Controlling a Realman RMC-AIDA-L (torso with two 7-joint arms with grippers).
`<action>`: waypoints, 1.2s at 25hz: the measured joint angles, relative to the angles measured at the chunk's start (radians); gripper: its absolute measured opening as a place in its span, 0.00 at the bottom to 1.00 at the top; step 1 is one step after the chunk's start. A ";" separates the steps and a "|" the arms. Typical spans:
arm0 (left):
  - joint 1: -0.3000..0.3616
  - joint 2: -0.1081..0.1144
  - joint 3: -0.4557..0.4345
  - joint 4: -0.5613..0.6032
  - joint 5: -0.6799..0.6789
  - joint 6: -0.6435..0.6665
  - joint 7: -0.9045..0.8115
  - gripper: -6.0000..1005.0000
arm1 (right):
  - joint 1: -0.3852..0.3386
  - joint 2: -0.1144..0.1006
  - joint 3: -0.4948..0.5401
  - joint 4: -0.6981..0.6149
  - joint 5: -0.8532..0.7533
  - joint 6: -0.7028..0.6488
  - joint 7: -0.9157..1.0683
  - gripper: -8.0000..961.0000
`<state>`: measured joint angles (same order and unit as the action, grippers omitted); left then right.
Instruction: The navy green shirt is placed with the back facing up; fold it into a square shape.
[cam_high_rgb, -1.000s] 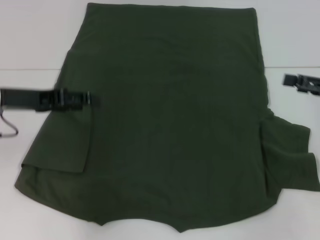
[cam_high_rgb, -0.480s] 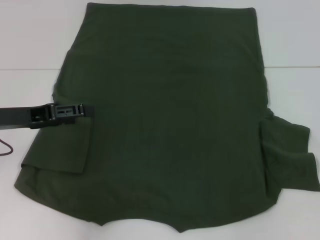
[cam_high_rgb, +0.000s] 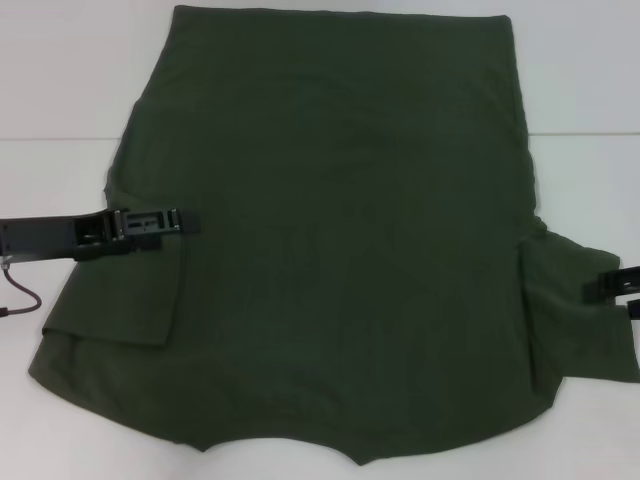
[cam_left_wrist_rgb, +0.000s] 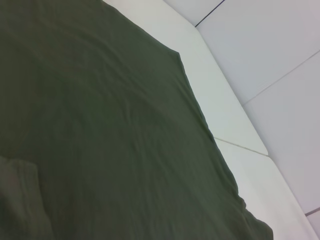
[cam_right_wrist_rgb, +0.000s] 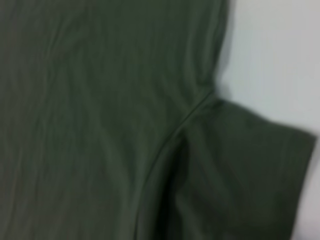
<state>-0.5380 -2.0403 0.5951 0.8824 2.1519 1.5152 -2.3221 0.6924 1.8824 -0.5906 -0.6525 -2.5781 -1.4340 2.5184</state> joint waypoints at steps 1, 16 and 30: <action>0.000 0.000 0.000 0.001 0.000 0.000 -0.001 0.91 | 0.003 0.002 -0.002 0.004 0.000 0.000 0.000 0.92; -0.003 -0.002 -0.002 -0.002 -0.001 -0.011 -0.003 0.90 | 0.002 0.006 -0.039 0.013 -0.004 -0.006 0.026 0.92; 0.000 -0.008 -0.001 -0.005 -0.001 -0.021 -0.005 0.90 | -0.013 0.009 -0.035 0.018 -0.001 -0.011 0.033 0.92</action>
<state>-0.5378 -2.0479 0.5936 0.8774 2.1506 1.4938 -2.3271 0.6798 1.8912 -0.6259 -0.6349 -2.5787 -1.4454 2.5511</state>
